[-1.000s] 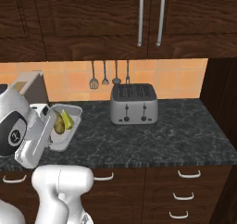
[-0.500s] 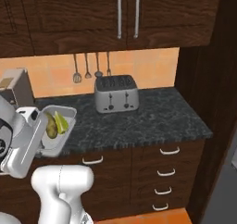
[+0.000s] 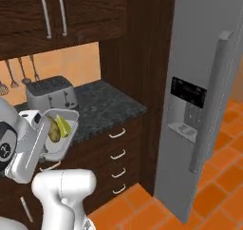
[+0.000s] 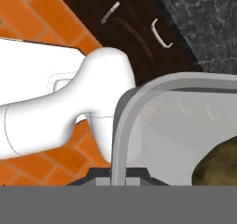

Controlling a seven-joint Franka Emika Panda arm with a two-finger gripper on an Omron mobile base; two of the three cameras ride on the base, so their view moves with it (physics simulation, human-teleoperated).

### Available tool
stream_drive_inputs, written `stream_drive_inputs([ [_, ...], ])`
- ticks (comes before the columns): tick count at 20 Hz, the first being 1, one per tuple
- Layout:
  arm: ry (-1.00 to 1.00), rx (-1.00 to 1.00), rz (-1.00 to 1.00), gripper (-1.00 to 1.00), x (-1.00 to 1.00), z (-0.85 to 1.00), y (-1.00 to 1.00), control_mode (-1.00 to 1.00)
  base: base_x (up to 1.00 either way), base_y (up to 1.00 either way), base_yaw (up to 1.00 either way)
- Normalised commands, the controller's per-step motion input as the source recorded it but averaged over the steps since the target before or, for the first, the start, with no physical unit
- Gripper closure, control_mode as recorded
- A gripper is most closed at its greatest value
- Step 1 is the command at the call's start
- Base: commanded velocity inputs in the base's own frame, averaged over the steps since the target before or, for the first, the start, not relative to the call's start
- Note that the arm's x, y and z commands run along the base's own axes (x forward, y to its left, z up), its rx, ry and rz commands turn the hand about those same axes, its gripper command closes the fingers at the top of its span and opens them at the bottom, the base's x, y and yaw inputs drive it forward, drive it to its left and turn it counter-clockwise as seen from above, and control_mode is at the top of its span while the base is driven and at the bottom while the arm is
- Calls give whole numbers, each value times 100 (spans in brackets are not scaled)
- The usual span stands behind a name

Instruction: Take the meat container that has the shrimp and place it on the second highest rack of the freezer. Then take the vegetable container that has the potato and lemon wedge and place it on the highest rack of the freezer.

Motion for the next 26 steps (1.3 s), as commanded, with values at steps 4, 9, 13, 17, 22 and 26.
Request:
stream_drive_inputs([
  [4, 0, 0, 0, 100, 0, 0, 0, 100, 0, 7, -99],
  [9, 0, 0, 0, 100, 0, 0, 0, 100, 0, -1, -93],
  [13, 0, 0, 0, 100, 0, 0, 0, 100, 5, -50, -49],
  [17, 0, 0, 0, 100, 0, 0, 0, 100, 31, -63, -23],
  [22, 0, 0, 0, 100, 0, 0, 0, 100, 52, -71, -14],
  [26, 0, 0, 0, 100, 0, 0, 0, 100, 65, -69, -9],
])
